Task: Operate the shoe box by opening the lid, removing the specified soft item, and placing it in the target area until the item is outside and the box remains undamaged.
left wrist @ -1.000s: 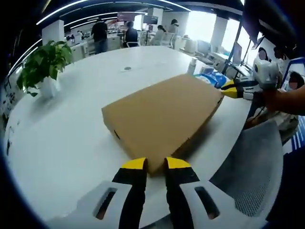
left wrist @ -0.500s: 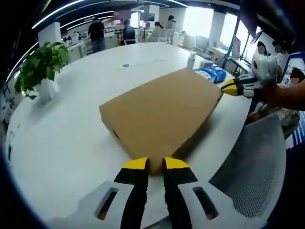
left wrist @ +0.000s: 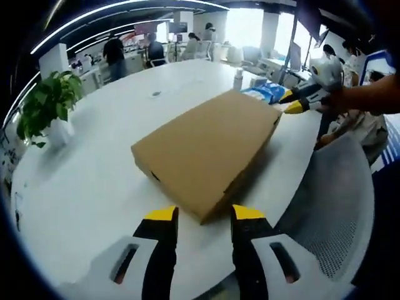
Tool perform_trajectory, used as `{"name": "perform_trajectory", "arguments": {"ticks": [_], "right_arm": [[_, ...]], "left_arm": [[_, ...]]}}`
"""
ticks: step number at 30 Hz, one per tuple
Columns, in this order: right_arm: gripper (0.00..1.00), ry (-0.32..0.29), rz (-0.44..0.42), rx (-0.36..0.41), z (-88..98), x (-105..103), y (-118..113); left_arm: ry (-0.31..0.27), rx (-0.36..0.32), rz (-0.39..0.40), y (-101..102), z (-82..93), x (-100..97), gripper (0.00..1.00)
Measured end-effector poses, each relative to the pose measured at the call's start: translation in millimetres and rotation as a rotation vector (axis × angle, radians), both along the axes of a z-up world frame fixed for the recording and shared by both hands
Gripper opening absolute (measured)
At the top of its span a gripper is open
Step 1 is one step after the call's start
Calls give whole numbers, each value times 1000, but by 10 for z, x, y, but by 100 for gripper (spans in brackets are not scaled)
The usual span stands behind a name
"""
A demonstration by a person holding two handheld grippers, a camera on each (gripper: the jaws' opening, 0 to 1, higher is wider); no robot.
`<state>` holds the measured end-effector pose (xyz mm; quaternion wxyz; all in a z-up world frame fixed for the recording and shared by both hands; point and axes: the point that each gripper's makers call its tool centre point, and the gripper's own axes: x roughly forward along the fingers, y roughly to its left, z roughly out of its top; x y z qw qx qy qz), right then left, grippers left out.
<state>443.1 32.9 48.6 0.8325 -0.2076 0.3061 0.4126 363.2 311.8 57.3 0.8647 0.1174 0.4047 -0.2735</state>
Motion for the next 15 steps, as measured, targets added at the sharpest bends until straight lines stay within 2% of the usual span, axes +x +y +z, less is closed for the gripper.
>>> {"name": "perform_trajectory", "arguments": {"ticks": [4, 9, 15], "right_arm": [[20, 6, 0, 13, -62, -8, 106], [20, 14, 3, 27, -97, -23, 222], [19, -3, -4, 11, -102, -19, 233]], "left_arm": [[-3, 47, -21, -7, -128, 22, 33], [-3, 68, -15, -10, -182, 101, 28], [9, 95, -38, -7, -275, 144, 26]]}}
